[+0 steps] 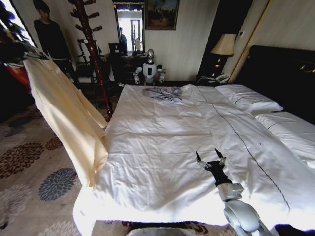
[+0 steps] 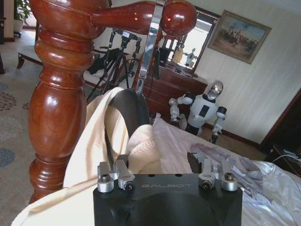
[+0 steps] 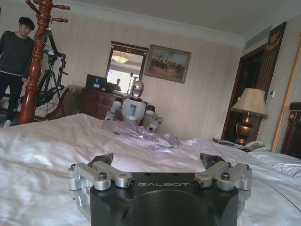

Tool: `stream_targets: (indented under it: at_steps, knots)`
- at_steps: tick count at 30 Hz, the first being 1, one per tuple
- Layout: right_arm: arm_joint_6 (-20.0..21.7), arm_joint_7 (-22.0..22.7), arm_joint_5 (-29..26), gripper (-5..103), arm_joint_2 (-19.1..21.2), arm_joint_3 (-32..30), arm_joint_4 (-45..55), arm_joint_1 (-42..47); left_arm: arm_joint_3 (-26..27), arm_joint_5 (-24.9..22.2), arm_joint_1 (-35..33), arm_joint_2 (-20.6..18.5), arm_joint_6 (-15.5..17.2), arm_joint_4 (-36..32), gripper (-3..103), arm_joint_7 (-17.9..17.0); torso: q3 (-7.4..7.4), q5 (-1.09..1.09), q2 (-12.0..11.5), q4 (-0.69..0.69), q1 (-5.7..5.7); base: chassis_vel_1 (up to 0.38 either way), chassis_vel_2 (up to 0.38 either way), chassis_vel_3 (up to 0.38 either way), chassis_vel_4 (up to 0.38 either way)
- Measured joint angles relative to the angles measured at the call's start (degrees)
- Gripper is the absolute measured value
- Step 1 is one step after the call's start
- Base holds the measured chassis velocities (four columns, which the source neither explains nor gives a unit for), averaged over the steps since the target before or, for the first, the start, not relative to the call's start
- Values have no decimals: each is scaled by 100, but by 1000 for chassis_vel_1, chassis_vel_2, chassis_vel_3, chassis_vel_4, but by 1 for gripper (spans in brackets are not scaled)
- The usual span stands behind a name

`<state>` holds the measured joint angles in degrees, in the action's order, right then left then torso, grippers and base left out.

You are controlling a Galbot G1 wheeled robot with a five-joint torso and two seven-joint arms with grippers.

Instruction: Pick up the clothes from the bed and hang them on the clothes hanger.

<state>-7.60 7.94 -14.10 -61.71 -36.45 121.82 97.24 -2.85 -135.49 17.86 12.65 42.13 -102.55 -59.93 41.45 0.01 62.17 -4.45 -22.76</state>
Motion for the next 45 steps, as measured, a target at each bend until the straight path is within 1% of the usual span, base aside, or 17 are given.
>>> stream_targets:
  at_steps: [1,3,4,8,11,17,18,21,27,30,32,33,34,36,38,40,45]
  knots:
    - [0,0,0,100,0,0,0,0,0,0,0,0,0,0,65,0,0,0,0,0,0,0,0,0,0]
    - [0,0,0,100,0,0,0,0,17,55,-31,-54,0,-40,76,11,0,-1,0,-1,0,0,0,0,0]
    - [0,0,0,100,0,0,0,0,17,55,-31,-54,0,-40,76,11,0,-1,0,-1,0,0,0,0,0]
    - [0,0,0,100,0,0,0,0,85,129,-109,-221,0,-146,96,33,0,-1,0,0,0,0,0,0,0]
    - [0,0,0,100,0,0,0,1,103,165,-128,-280,0,-178,99,58,0,-1,0,0,0,0,0,0,0]
    - [0,0,0,100,0,0,0,0,191,690,-191,-403,0,-304,100,389,0,-1,0,-1,0,0,0,0,0]
    - [0,0,0,100,0,0,0,0,191,690,-191,-403,0,-304,100,389,0,-1,0,-1,0,0,0,0,0]
    - [0,0,0,100,0,0,0,0,223,1044,-190,-469,0,-366,100,588,0,-1,0,-2,0,0,0,0,0]
    - [0,0,0,100,0,0,0,0,352,1262,-288,-655,1,-501,100,737,0,-1,0,0,0,0,0,0,0]
    - [0,0,0,100,0,0,0,0,414,1321,-389,-889,1,-630,100,794,0,-1,0,1,0,0,0,0,0]
    - [0,0,0,100,0,0,0,0,428,1379,-400,-939,1,-667,100,842,0,-1,0,1,0,0,0,0,0]
    - [0,0,0,100,0,0,0,0,436,1462,-404,-962,1,-687,100,892,0,-1,0,1,0,0,0,0,0]
    - [0,0,0,100,0,0,0,0,444,1760,-408,-992,1,-721,100,1040,0,-1,0,0,1,0,0,0,0]
    - [0,0,0,100,0,0,0,0,449,2064,-415,-1025,1,-771,100,1175,0,-1,0,-2,0,0,0,0,0]
    - [0,0,0,100,0,0,0,0,450,2136,-417,-1038,1,-790,100,1209,0,-1,0,-1,0,0,0,0,0]
    - [0,0,0,100,0,0,0,0,455,2469,-438,-1080,2,-846,100,1334,0,-1,0,-1,0,0,0,0,0]
    - [0,0,0,100,0,0,0,0,458,2739,-503,-1061,1,-845,100,1395,0,-1,-1,-1,0,0,0,0,0]
